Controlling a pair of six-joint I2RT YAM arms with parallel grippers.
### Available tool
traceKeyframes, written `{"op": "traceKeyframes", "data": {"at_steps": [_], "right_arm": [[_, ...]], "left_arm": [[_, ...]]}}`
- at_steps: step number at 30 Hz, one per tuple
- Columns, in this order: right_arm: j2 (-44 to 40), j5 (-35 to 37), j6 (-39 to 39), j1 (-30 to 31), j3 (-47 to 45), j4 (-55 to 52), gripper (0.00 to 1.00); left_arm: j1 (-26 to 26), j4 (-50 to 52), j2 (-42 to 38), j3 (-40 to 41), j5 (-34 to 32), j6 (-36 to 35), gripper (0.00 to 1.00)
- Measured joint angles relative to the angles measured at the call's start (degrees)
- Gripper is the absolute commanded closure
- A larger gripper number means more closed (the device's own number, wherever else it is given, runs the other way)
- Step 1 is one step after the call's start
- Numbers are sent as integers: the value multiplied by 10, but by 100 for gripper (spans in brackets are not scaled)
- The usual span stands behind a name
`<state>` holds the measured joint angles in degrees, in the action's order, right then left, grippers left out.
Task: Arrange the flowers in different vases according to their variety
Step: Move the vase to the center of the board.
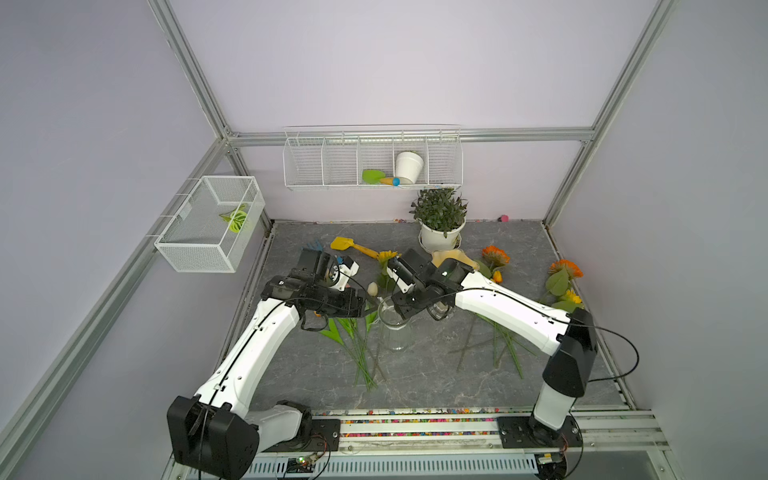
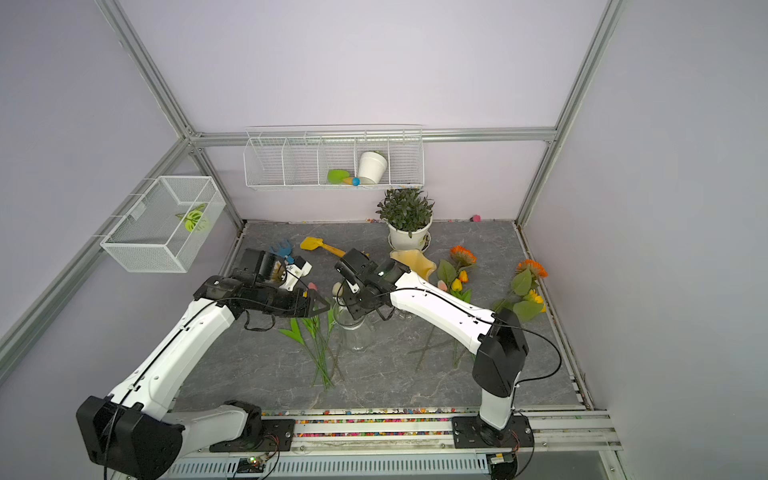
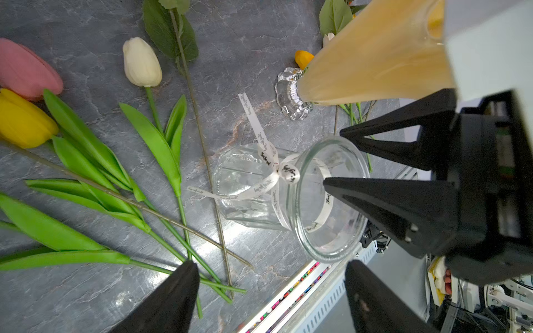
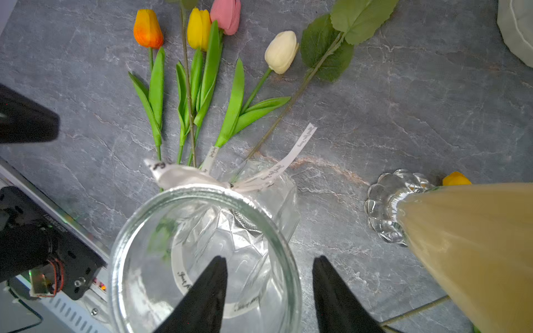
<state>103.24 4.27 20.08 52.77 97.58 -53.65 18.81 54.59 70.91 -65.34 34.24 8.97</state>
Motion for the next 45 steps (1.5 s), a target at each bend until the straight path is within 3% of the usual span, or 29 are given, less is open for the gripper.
{"op": "traceKeyframes", "data": {"at_steps": [12,15,34,37,43,45], "right_arm": [[47,2,-17,0,46,-27,86],[49,-9,-16,3,62,-26,92],[64,-23,-26,-19,78,-27,100],[73,-36,-30,-28,88,-25,100],[82,-46,-21,-34,104,-35,100],[82,-36,-14,-30,112,-28,100]], "left_arm": [[37,-18,40,0,3,4,20],[38,-21,43,0,4,7,25],[54,-47,105,7,9,17,43],[56,-53,122,3,17,19,54],[52,-54,131,-28,-12,56,98],[53,-60,139,-31,-28,59,100]]}}
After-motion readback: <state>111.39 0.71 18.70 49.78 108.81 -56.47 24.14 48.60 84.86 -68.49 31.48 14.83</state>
